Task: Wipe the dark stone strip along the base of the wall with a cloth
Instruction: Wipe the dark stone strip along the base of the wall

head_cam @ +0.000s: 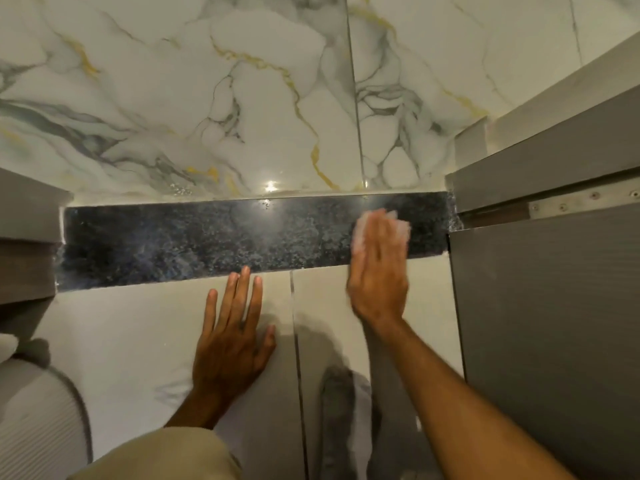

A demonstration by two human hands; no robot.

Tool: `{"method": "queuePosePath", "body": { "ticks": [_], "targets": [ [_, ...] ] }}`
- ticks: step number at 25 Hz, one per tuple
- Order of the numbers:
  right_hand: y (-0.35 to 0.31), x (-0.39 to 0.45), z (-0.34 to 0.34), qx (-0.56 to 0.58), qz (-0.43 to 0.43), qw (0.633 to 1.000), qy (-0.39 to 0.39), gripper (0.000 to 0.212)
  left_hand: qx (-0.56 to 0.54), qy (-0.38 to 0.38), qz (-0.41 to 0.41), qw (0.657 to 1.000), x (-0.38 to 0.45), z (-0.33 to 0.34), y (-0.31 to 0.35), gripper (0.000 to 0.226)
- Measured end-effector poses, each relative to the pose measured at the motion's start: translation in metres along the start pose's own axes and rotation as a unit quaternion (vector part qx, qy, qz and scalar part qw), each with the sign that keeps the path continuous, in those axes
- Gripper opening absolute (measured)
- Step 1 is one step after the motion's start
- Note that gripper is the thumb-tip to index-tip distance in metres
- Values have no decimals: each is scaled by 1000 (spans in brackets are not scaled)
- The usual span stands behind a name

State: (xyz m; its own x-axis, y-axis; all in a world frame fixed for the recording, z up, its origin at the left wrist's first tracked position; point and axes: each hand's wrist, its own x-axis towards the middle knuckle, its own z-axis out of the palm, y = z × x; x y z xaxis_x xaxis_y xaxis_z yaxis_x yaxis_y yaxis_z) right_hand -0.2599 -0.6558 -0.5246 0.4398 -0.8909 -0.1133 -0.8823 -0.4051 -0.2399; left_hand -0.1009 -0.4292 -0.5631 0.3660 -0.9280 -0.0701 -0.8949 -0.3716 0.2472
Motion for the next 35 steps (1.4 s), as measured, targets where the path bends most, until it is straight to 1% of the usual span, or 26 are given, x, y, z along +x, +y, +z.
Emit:
{"method": "queuePosePath", "body": {
  "ticks": [1,2,4,5,8,9,11,13,15,16,18,20,21,23,25,26,27,28,29,30,31,32,33,34,35],
  "targets": [
    [9,30,-7,-23,70,997,19,64,1,1,-2,1000,0,1,1,81],
    [17,63,-12,-44,111,992,32,64,1,2,3,1000,0,4,1,81],
    [24,104,-10,-57,119,991,21,66,4,5,13,1000,-1,8,-3,81],
    [17,101,-7,-53,126,990,36,66,11,3,11,1000,1,10,-5,81],
    [1,15,4,-53,142,987,60,65,5,1,11,1000,-3,7,-2,80],
    [1,6,6,-47,149,985,68,65,2,0,9,1000,-3,6,-2,80],
    [12,31,1,-28,170,984,55,65,5,-5,4,1000,-2,5,-2,80],
    [29,86,-11,-11,201,979,42,66,9,1,8,1000,-2,8,-4,82],
    [38,103,-13,-13,208,977,44,67,13,0,10,1000,-1,11,-4,82],
    [33,88,-8,-23,207,976,56,67,12,-1,10,1000,0,11,-5,81],
    [9,24,5,-37,218,974,56,69,3,1,12,1000,0,8,-4,80],
    [-8,-23,15,-20,230,971,65,71,1,-1,11,1000,-1,5,-3,80],
    [-8,-23,12,-13,238,969,64,71,-3,-2,9,1000,-1,3,-2,80],
    [1,15,5,-6,248,966,75,69,-2,2,11,1000,1,3,-1,80],
    [2,64,7,-8,236,969,69,69,4,0,20,1000,2,7,-3,81],
    [-17,76,15,-30,225,972,62,70,7,-2,23,1000,2,9,-6,82],
    [-46,77,25,-48,172,982,69,70,8,-1,22,1000,1,11,-7,82],
    [-78,61,37,-65,88,991,72,69,7,2,16,1000,0,12,-5,82],
    [-106,33,48,-54,-13,997,54,69,4,5,8,1000,-1,10,-3,82],
    [-121,2,55,-38,-108,993,20,69,-3,13,-3,1000,-3,8,-1,82],
    [-120,-24,53,-26,-172,985,-6,68,-6,21,-11,1000,-3,5,-1,82],
    [-104,-41,45,-22,-180,983,-21,68,-8,24,-19,999,-2,2,-2,81],
    [-77,-53,33,-30,-151,988,-30,70,-11,25,-25,999,-1,0,-2,80],
    [-52,-55,18,-40,-85,995,-27,70,-19,28,-28,999,-1,-2,0,79],
    [-35,-44,7,-41,7,999,-4,69,-25,35,-32,999,-2,-3,1,77]
  ]
}}
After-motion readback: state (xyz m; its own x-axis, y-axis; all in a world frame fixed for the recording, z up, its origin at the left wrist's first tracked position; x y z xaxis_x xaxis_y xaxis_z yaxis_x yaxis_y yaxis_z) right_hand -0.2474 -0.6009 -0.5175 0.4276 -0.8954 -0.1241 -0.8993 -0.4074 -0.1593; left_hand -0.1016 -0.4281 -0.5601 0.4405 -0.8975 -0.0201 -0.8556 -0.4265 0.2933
